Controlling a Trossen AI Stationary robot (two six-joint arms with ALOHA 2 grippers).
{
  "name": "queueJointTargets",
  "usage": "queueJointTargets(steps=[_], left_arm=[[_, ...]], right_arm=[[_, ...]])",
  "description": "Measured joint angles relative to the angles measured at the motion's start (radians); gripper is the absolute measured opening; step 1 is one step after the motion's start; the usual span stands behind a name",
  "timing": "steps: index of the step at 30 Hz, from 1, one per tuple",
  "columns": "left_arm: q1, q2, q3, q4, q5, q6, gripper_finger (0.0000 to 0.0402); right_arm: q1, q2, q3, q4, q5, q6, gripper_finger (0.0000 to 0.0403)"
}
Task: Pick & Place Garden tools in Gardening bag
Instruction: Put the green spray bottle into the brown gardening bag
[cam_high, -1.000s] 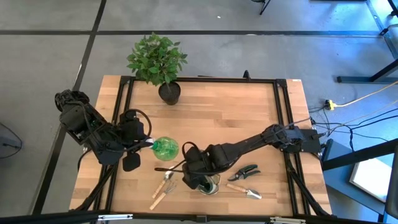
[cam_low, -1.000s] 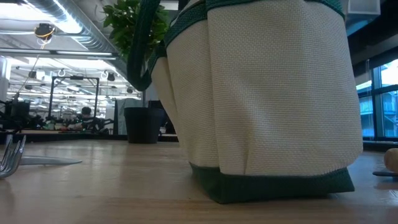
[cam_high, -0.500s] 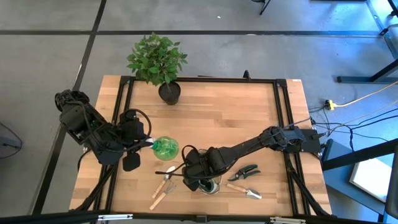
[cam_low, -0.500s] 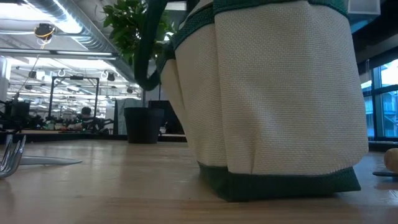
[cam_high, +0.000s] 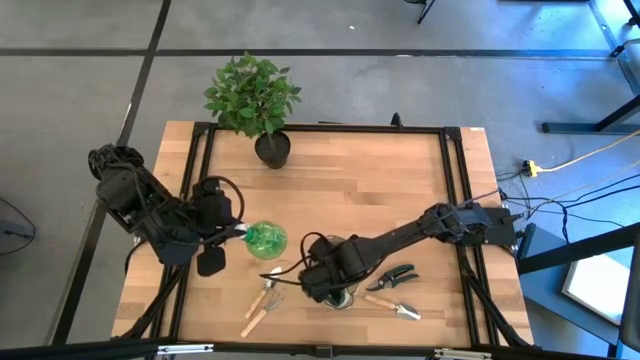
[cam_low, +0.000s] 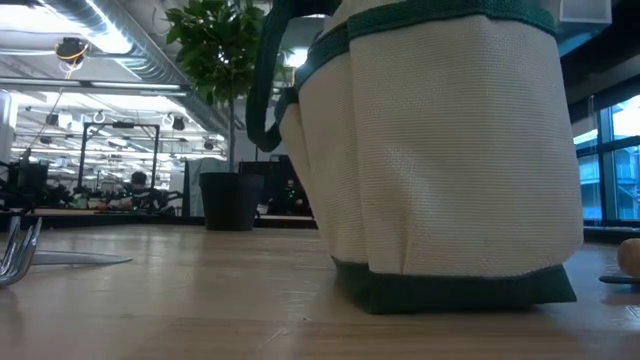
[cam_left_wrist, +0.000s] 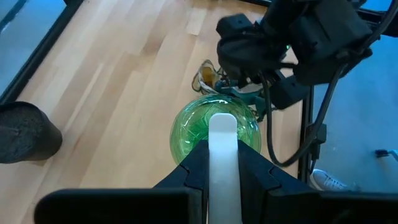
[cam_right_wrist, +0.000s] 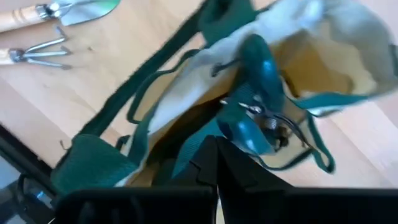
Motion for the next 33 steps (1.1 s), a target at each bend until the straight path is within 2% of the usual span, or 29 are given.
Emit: queueJointTargets(steps=[7, 14, 22, 28, 33], left_arm=[[-0.006, 0.012, -0.001, 0.011, 0.011, 0.0, 0.0038], [-0.024, 0.013, -0.001, 0.034, -0.006, -0.017, 0.0038], [-0.081, 0.02, -0.001, 0.022, -0.036, -0.07, 0.0038], [-0.117, 0.02, -0.001, -0.002, -0.07, -0.105, 0.0038], [-0.139, 0.02, -0.008, -0.001, -0.077, -0.105, 0.0038]], right_arm=[[0.012, -0.033, 0.0, -0.072, 0.091, 0.091, 0.0], [0.01, -0.044, 0.0, -0.067, 0.111, 0.095, 0.0], [0.012, -0.053, 0.027, 0.016, 0.085, 0.11, 0.0], [0.034, -0.054, 0.028, -0.004, 0.004, 0.279, 0.0], [0.052, -0.054, 0.027, 0.006, -0.019, 0.296, 0.0]])
